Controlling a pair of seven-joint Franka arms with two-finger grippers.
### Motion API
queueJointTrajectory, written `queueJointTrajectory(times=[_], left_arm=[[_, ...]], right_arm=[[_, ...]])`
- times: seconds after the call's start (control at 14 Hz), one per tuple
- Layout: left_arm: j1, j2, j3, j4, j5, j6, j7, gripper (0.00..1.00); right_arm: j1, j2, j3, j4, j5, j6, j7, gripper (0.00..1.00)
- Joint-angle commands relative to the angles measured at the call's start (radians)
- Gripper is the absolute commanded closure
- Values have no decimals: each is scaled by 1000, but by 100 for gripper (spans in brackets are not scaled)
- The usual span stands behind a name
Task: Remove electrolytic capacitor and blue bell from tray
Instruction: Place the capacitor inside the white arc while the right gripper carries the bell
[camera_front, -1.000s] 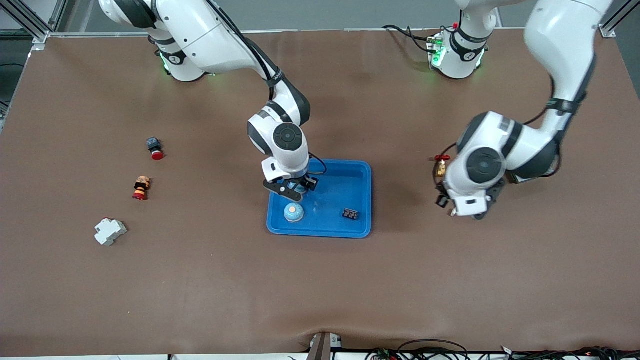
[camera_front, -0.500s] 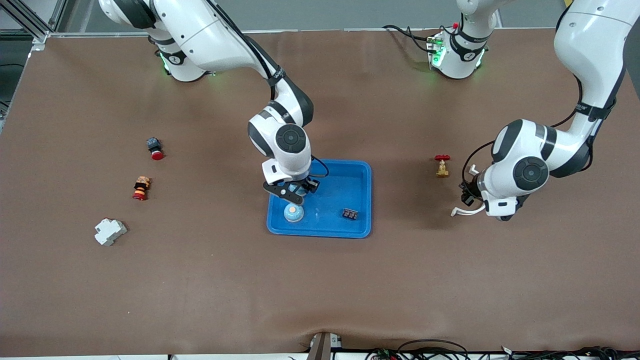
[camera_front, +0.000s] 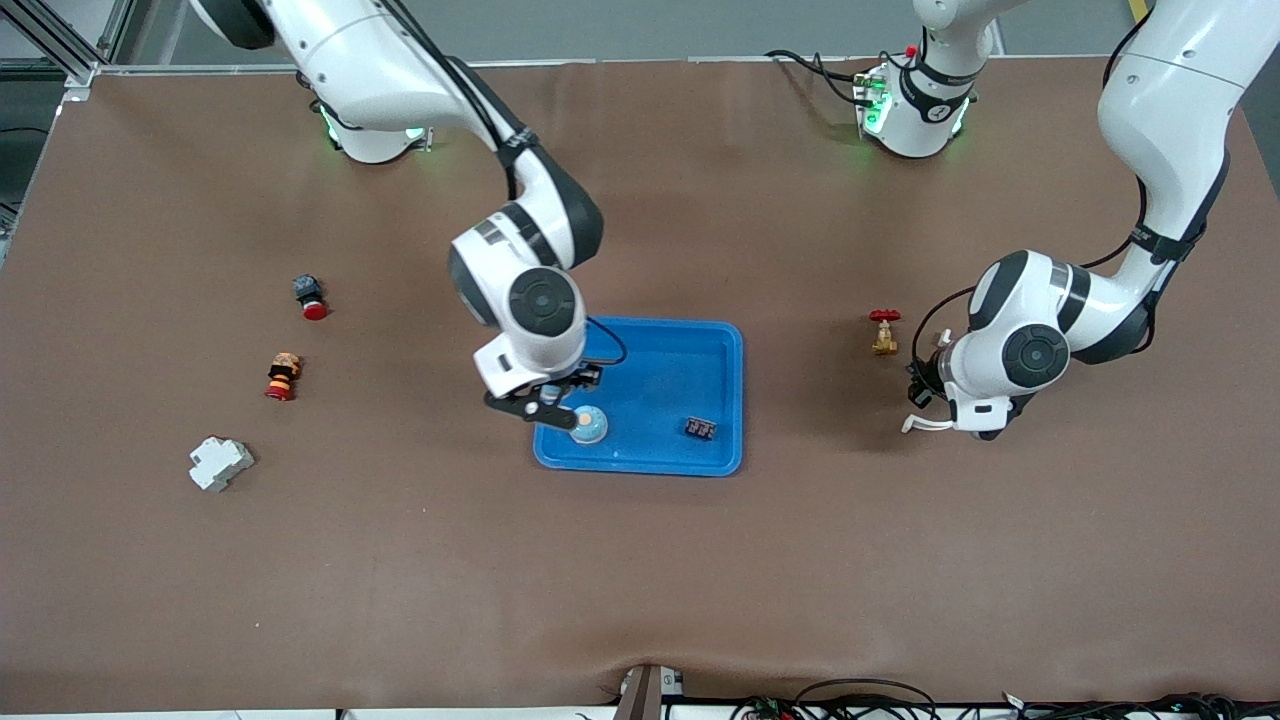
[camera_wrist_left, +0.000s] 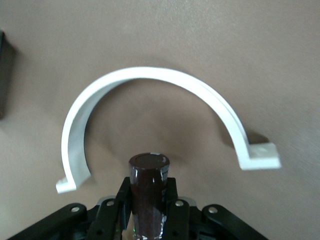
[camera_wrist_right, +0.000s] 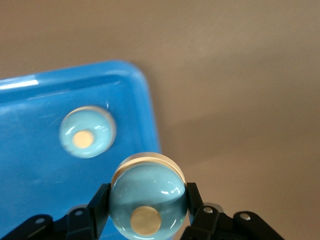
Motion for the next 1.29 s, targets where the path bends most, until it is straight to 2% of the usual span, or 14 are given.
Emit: queueJointTrajectory(times=[0.0,0.07,0.14,0.29,0.5,0.57,0.79,0.93,1.21], left_arm=[[27,4,-10,-25,62,35,-11,100],[32,6,-11,-25,62,35,-13,96],[35,6,-11,-24,62,35,-14,67],[35,-6,-13,-17,58,32,-18,0],[25,-26,-27,4,58,23,-82,0],[27,-26,-51,27,55,14,-109,0],[25,-25,-122,126,48,-110,-146,0],[18,-23,-145,189,-16,-147,-146,0],[7,-23,-185,233,-65,-158,-151,0]], right_arm=[[-89,-118,14,-112,5,-15,-168,100],[-116,-150,14,-146,5,-12,-227,100],[-147,-184,14,-181,5,-4,-292,100],[-207,-247,14,-265,5,23,-419,100],[-290,-356,14,-444,5,129,-573,100],[-319,-391,14,-512,5,176,-617,100],[-386,-472,14,-678,5,303,-731,100],[-423,-499,13,-767,5,395,-792,100],[-482,-489,13,-896,5,604,-868,100]])
